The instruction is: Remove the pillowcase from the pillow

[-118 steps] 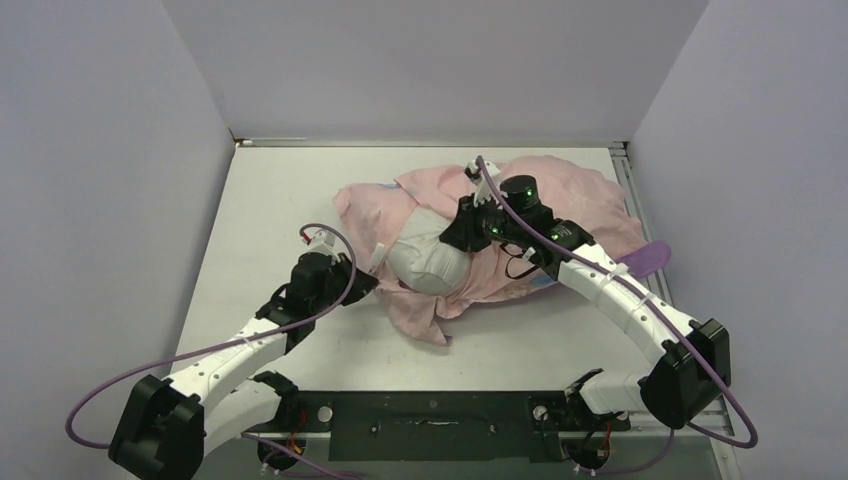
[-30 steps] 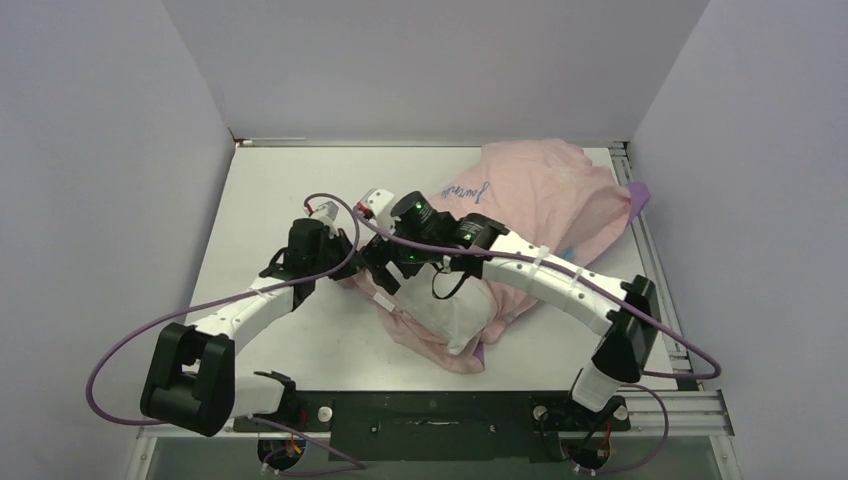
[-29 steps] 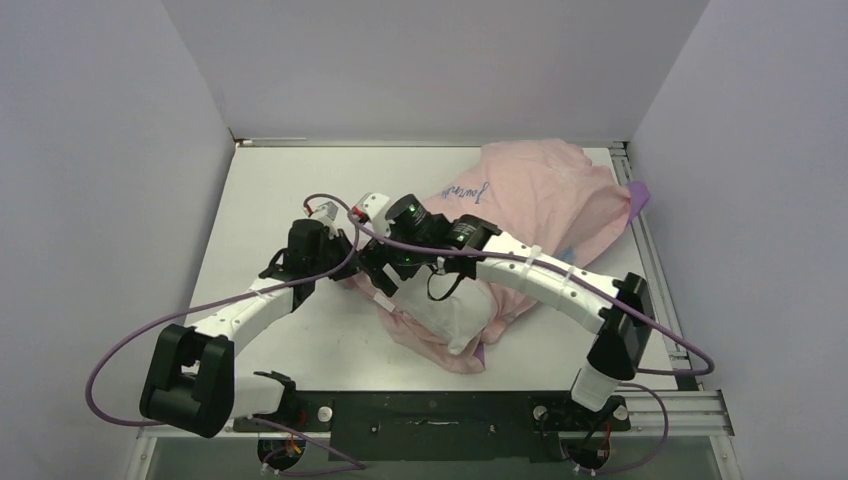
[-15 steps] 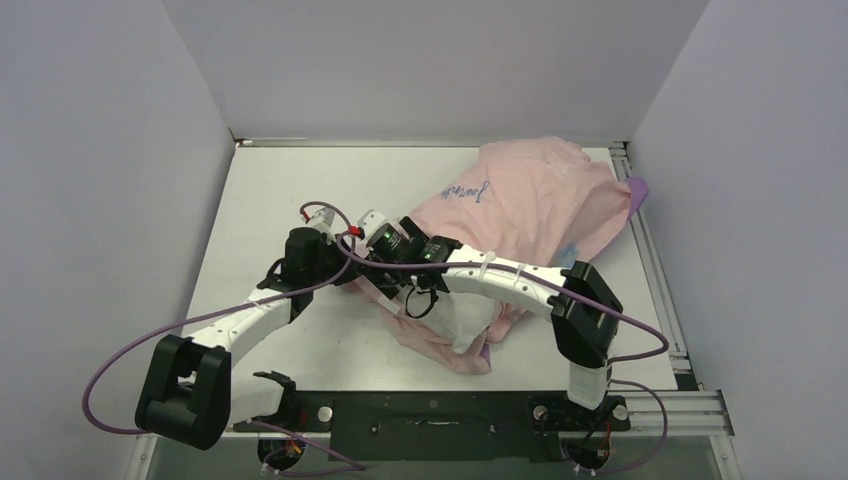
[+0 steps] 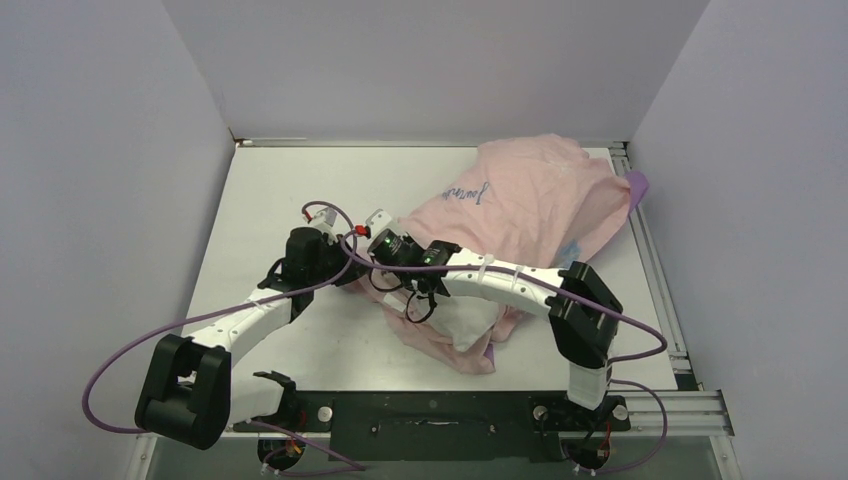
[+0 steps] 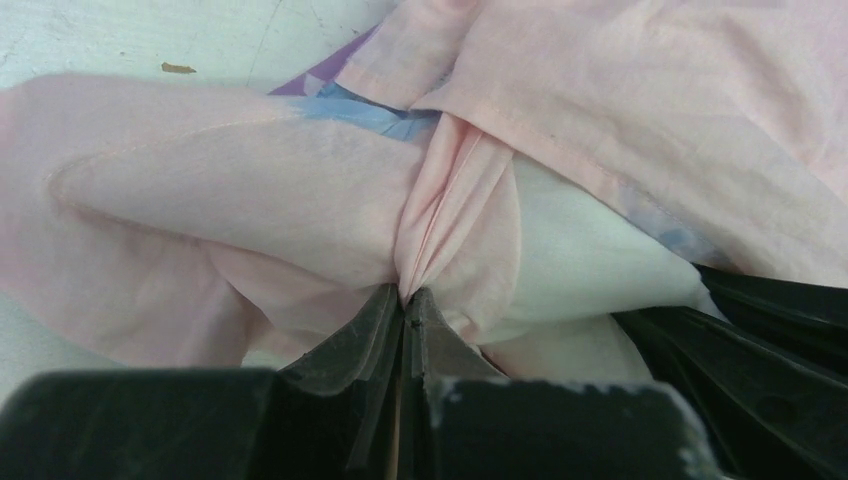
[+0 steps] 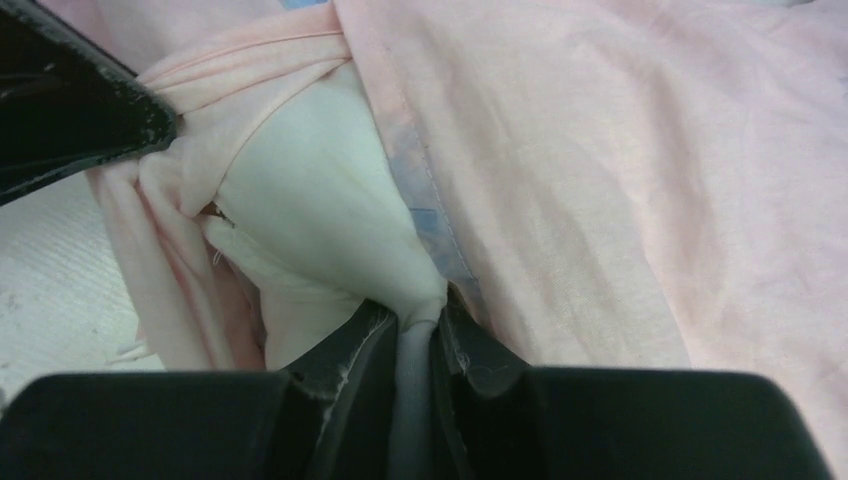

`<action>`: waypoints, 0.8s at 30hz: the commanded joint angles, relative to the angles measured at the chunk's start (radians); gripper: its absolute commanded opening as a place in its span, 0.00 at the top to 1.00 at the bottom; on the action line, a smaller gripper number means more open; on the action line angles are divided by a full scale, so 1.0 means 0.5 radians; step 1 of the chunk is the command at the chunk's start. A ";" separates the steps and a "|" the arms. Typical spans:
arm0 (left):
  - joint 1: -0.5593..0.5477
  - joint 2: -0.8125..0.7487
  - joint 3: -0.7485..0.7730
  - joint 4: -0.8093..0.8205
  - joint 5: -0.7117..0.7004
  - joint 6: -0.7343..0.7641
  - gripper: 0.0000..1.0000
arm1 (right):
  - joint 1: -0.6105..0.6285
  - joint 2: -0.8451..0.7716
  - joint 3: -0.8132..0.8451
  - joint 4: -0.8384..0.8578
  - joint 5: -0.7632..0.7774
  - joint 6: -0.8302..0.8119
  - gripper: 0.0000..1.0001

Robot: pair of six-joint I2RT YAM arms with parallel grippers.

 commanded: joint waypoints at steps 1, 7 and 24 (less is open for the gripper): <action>0.009 0.028 0.139 -0.070 -0.017 0.061 1.00 | -0.046 -0.317 0.017 -0.027 -0.096 -0.041 0.95; 0.033 0.054 0.281 -0.251 -0.114 0.134 1.00 | -0.105 -0.646 -0.072 0.097 -0.286 -0.093 0.95; -0.040 0.377 0.673 -0.068 -0.100 0.106 1.00 | -0.496 -1.316 -0.301 0.614 -1.310 0.238 0.95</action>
